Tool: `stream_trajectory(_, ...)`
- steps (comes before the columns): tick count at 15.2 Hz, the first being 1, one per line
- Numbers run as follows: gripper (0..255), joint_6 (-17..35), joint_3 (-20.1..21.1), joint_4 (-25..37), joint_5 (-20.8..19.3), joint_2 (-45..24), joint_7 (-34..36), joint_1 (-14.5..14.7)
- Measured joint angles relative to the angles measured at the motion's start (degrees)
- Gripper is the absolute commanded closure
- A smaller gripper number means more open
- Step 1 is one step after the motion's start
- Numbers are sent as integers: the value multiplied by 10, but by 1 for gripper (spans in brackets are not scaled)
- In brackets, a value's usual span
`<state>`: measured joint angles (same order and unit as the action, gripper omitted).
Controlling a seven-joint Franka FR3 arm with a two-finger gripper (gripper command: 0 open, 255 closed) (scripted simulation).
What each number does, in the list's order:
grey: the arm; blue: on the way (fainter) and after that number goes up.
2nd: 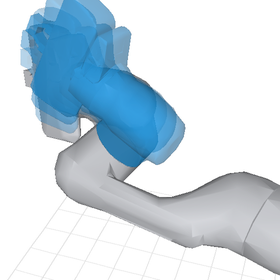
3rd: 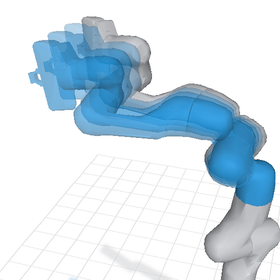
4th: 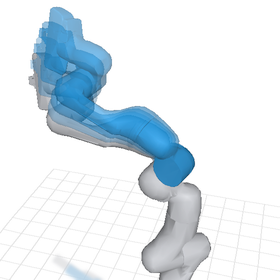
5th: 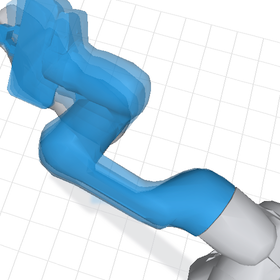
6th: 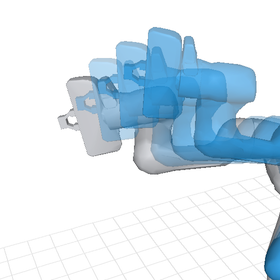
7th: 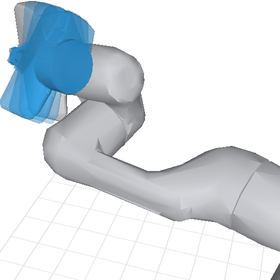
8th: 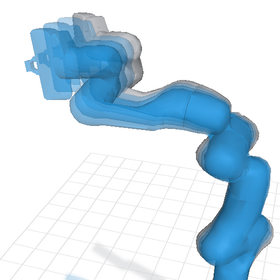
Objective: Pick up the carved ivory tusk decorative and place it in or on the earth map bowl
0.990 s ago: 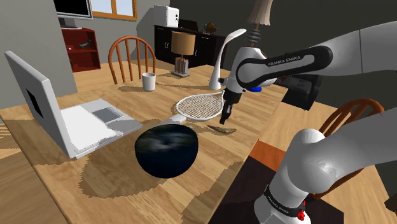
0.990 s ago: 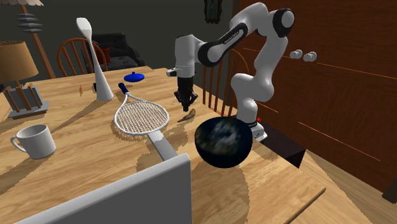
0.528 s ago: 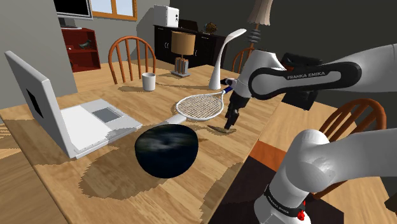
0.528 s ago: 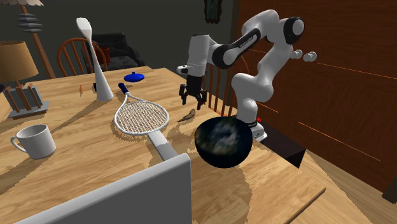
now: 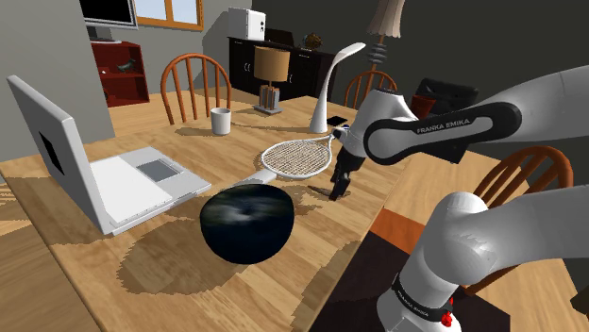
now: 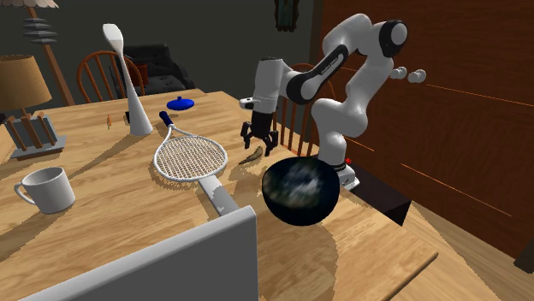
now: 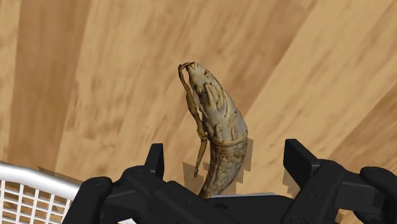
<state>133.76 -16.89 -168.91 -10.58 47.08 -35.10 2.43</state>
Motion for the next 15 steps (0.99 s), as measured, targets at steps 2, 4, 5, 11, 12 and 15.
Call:
stream_trajectory(2,0,3,-1,-1,0,-2,0,0)
stream_trajectory(4,0,4,-1,-2,-1,-2,0,0)
stream_trajectory(5,0,4,-1,-2,-1,-2,0,0)
stream_trajectory(11,255,4,-1,-2,-1,-2,0,0)
stream_trajectory(12,255,4,-1,-2,-1,-2,0,0)
stream_trajectory(15,255,4,-1,-2,-1,-2,0,0)
